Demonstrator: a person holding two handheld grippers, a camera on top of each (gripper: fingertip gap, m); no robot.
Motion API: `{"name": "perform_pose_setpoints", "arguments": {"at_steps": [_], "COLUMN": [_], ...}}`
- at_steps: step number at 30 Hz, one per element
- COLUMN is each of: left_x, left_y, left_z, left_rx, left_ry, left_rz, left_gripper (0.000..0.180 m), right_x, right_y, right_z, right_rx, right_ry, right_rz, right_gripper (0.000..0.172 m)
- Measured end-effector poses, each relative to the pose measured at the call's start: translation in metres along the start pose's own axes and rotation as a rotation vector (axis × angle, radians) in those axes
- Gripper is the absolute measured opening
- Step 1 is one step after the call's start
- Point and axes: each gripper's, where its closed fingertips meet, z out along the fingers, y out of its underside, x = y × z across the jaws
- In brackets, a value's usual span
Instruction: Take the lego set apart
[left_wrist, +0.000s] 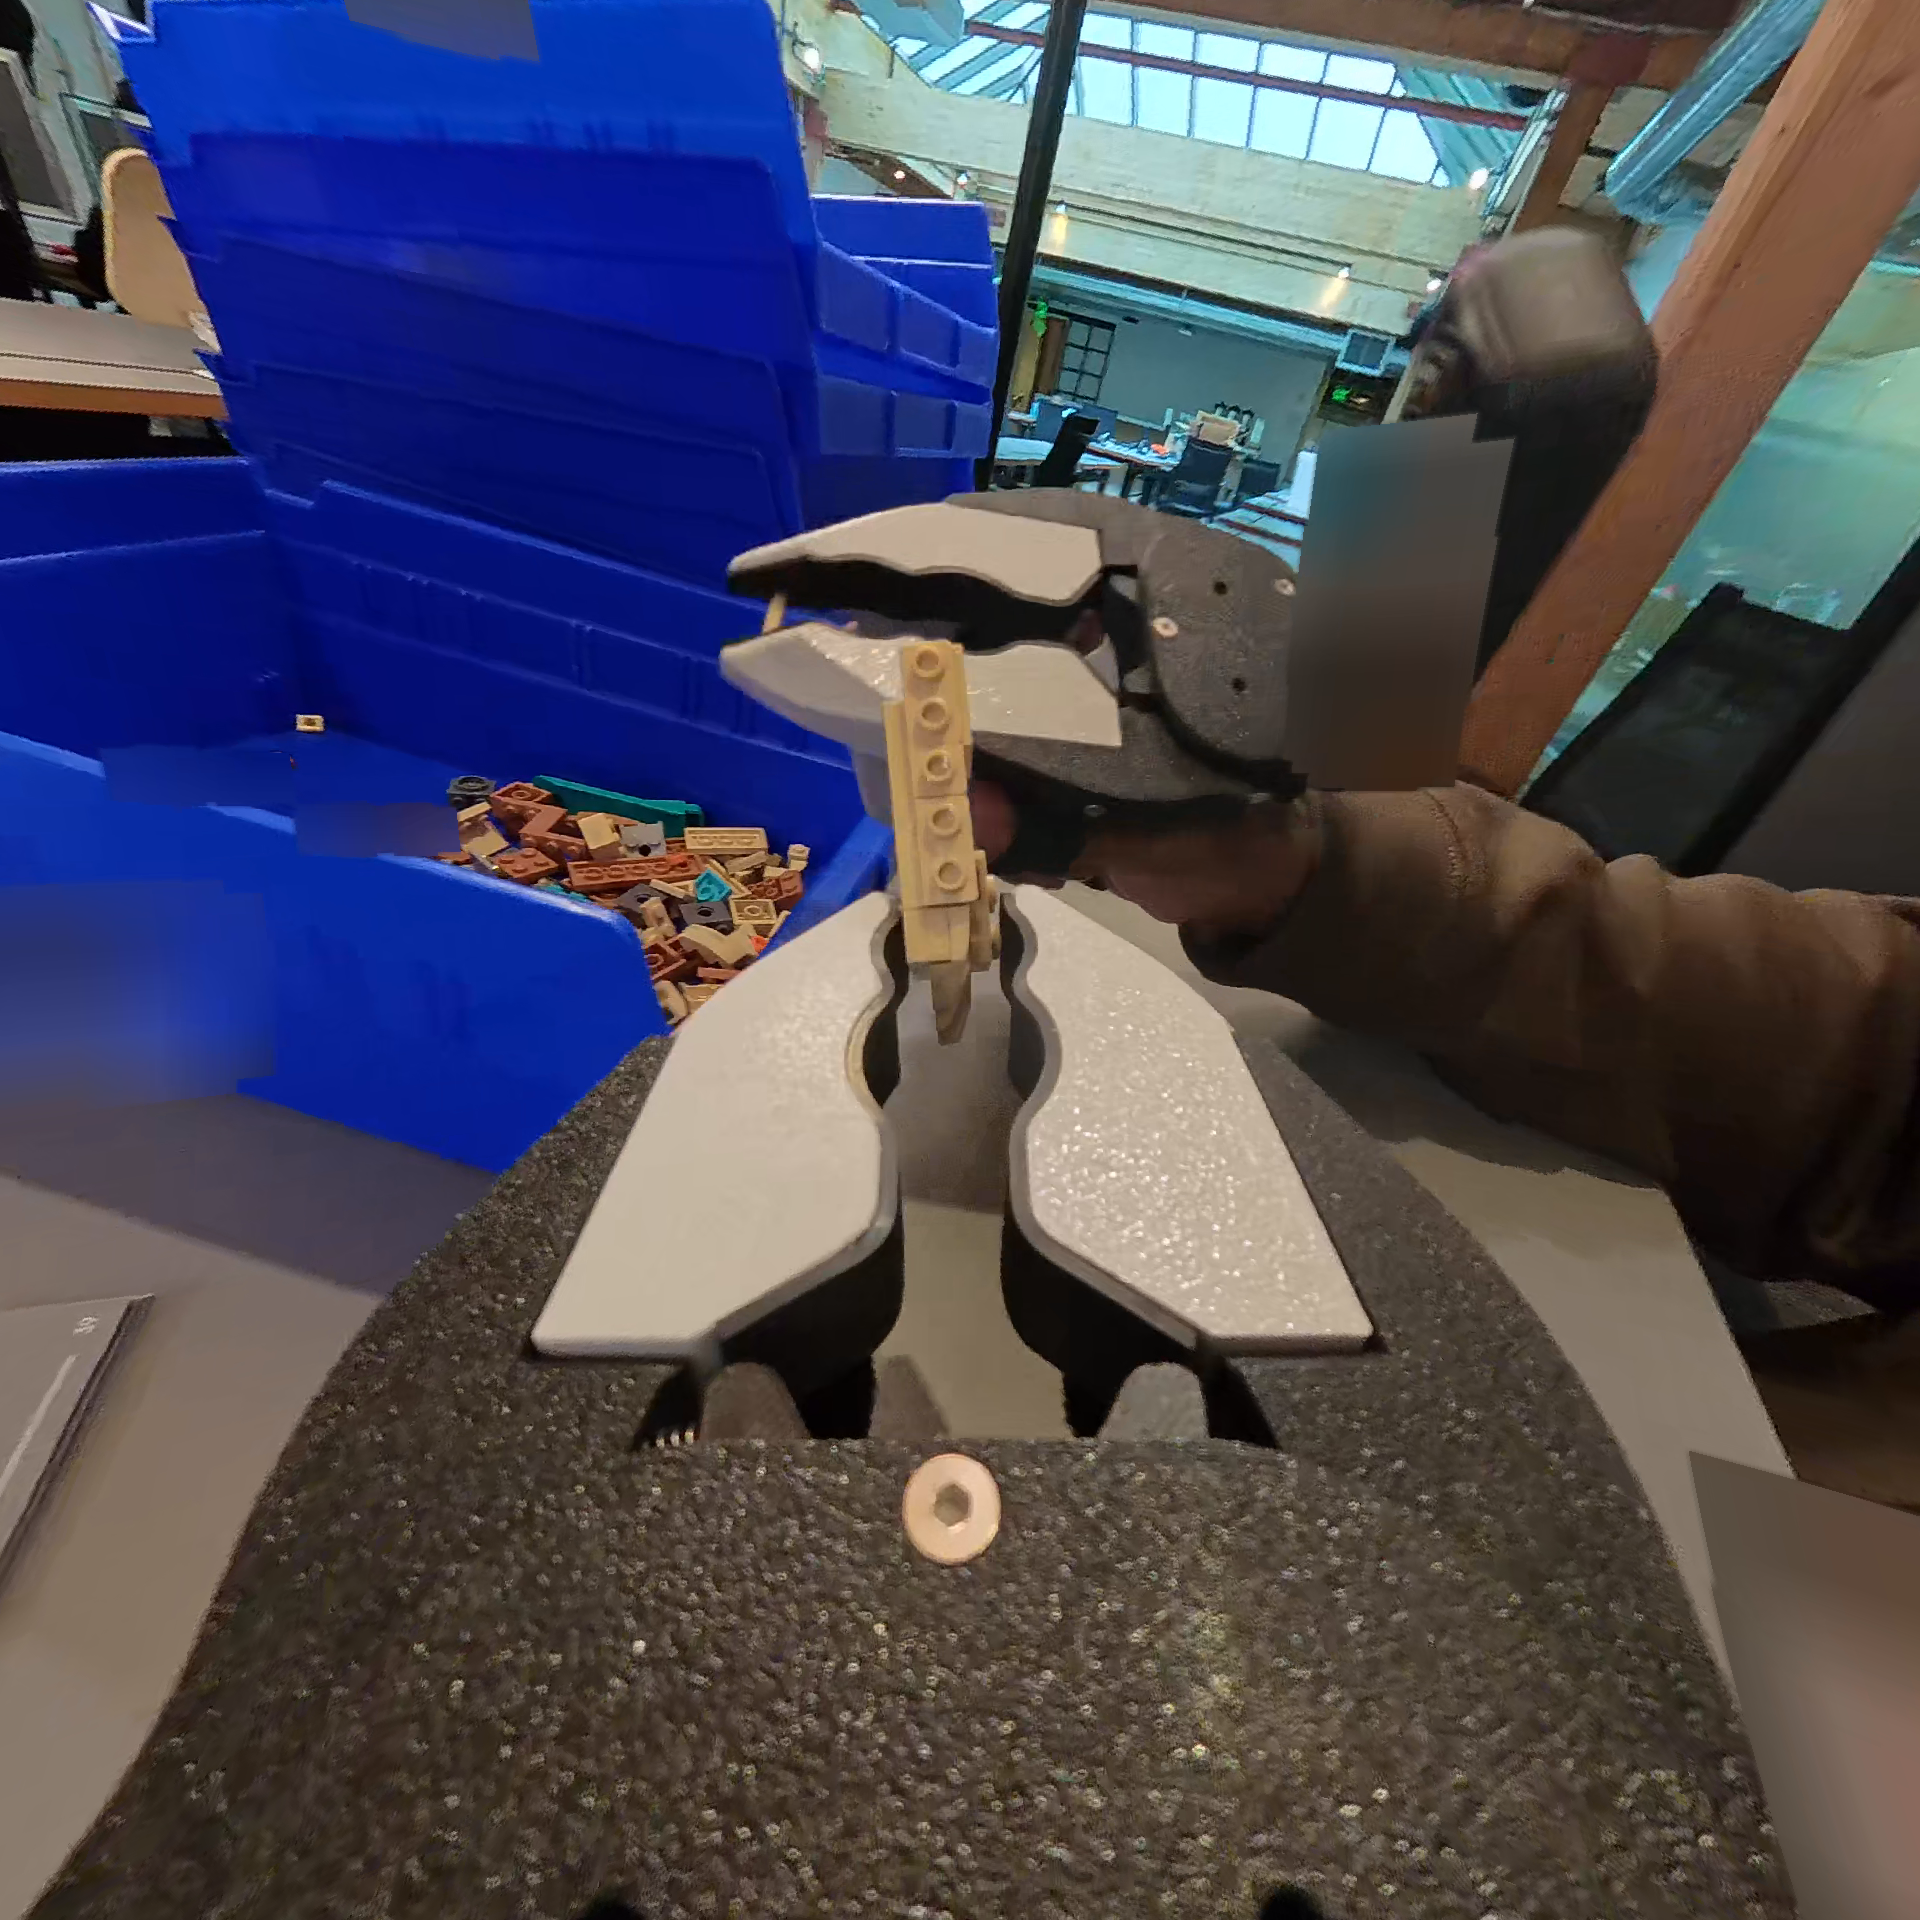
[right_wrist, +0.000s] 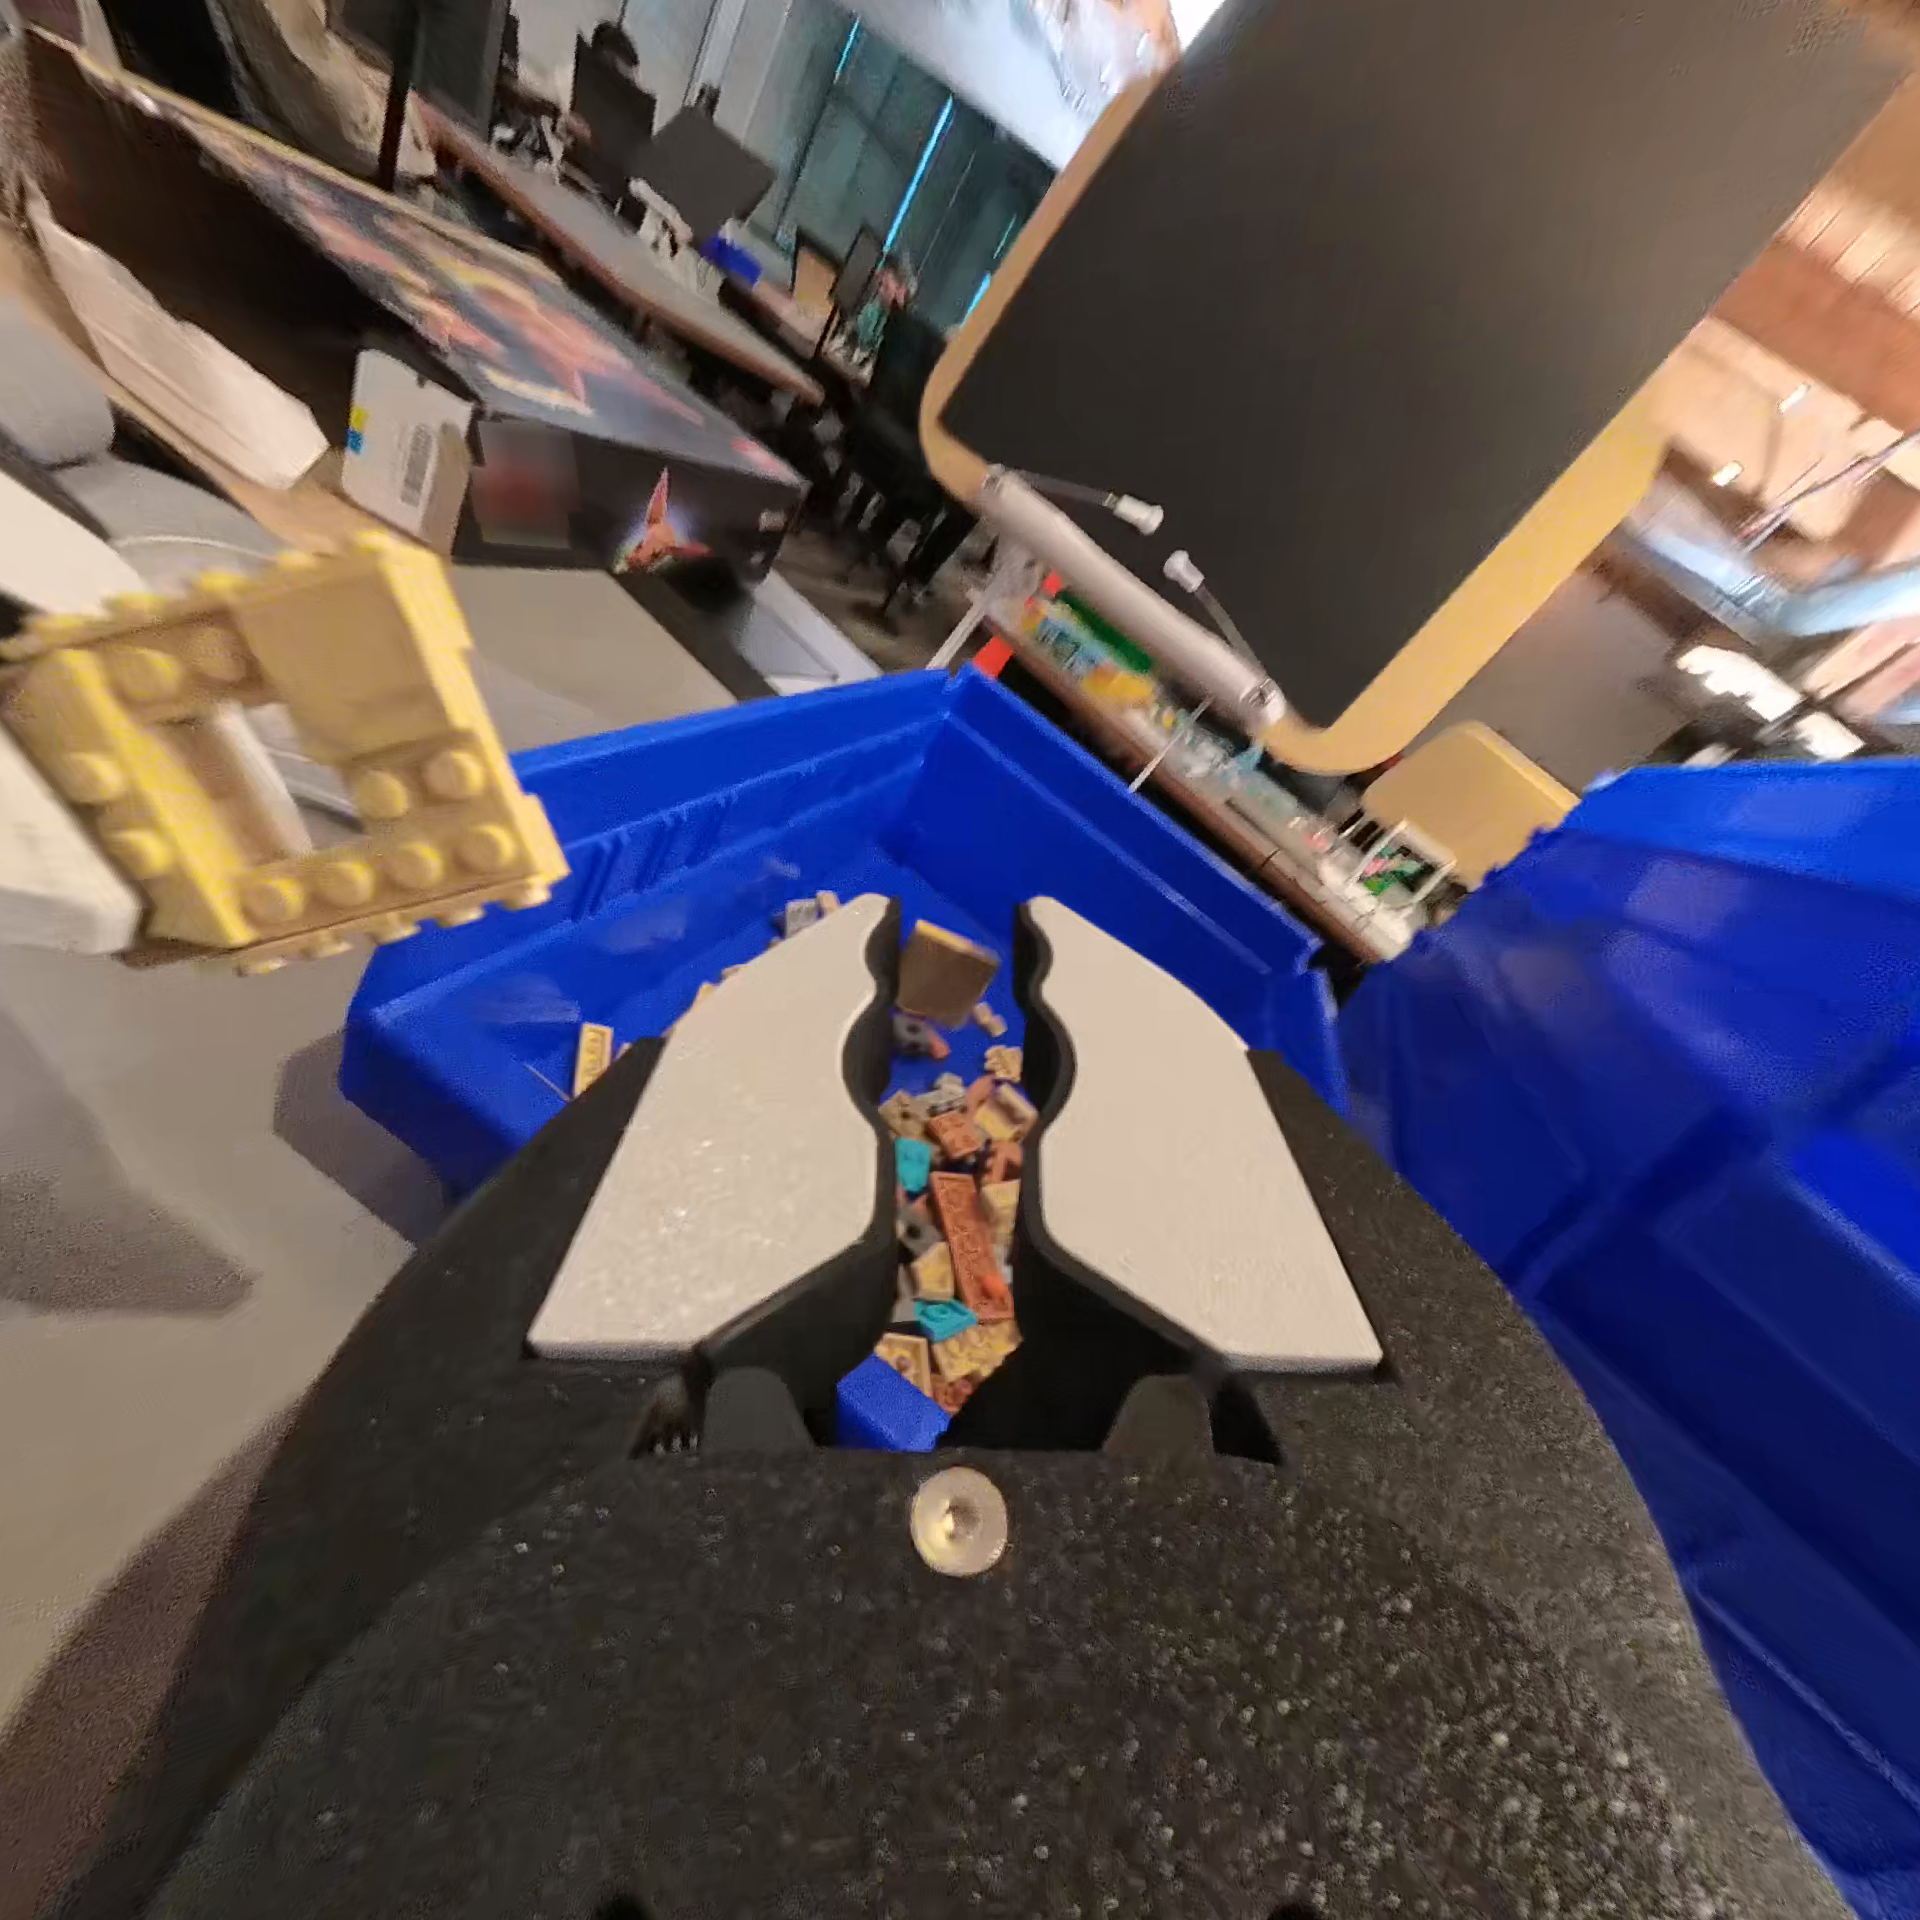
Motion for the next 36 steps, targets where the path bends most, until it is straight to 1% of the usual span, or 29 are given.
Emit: {"name": "perform_pose_setpoints", "arguments": {"at_steps": [2, 4, 6, 9, 11, 15, 19, 22, 23, 27, 31, 36], "left_x": [-0.005, -0.011, -0.016, -0.022, -0.018, -0.013, -0.010, -0.009, -0.009, -0.011, -0.010, -0.011], "left_y": [0.001, 0.001, 0.002, 0.005, 0.005, 0.006, 0.009, 0.009, 0.009, 0.011, 0.011, 0.013], "left_z": [-0.001, -0.001, -0.002, -0.002, -0.001, 0.002, 0.005, 0.006, 0.006, 0.005, 0.004, 0.004], "left_rx": [-0.013, -0.029, -0.047, -0.079, -0.081, -0.094, -0.115, -0.113, -0.112, -0.129, -0.143, -0.171], "left_ry": [-0.048, -0.102, -0.156, -0.222, -0.220, -0.225, -0.220, -0.215, -0.215, -0.221, -0.216, -0.237], "left_rz": [0.035, 0.078, 0.119, 0.170, 0.192, 0.232, 0.278, 0.276, 0.271, 0.259, 0.274, 0.342], "left_gripper": [0.016, 0.016, 0.016, 0.016, 0.016, 0.016, 0.016, 0.016, 0.016, 0.016, 0.016, 0.016], "right_x": [-0.006, -0.012, -0.015, -0.029, -0.041, -0.055, -0.056, -0.057, -0.058, -0.059, -0.060, -0.062], "right_y": [0.009, 0.008, 0.000, -0.023, -0.030, -0.037, -0.039, -0.039, -0.040, -0.041, -0.041, -0.042], "right_z": [0.008, 0.005, -0.004, -0.025, -0.034, -0.039, -0.039, -0.040, -0.040, -0.039, -0.039, -0.043], "right_rx": [-0.036, -0.024, 0.020, 0.138, 0.165, 0.184, 0.181, 0.186, 0.188, 0.167, 0.149, 0.159], "right_ry": [-0.042, -0.078, -0.085, -0.134, -0.166, -0.151, -0.114, -0.087, -0.075, 0.004, 0.016, -0.026], "right_rz": [0.046, 0.046, 0.003, -0.059, -0.117, -0.233, -0.294, -0.350, -0.378, -0.514, -0.557, -0.571], "right_gripper": [0.030, 0.032, 0.034, 0.031, 0.031, 0.029, 0.023, 0.020, 0.018, 0.018, 0.020, 0.018]}}
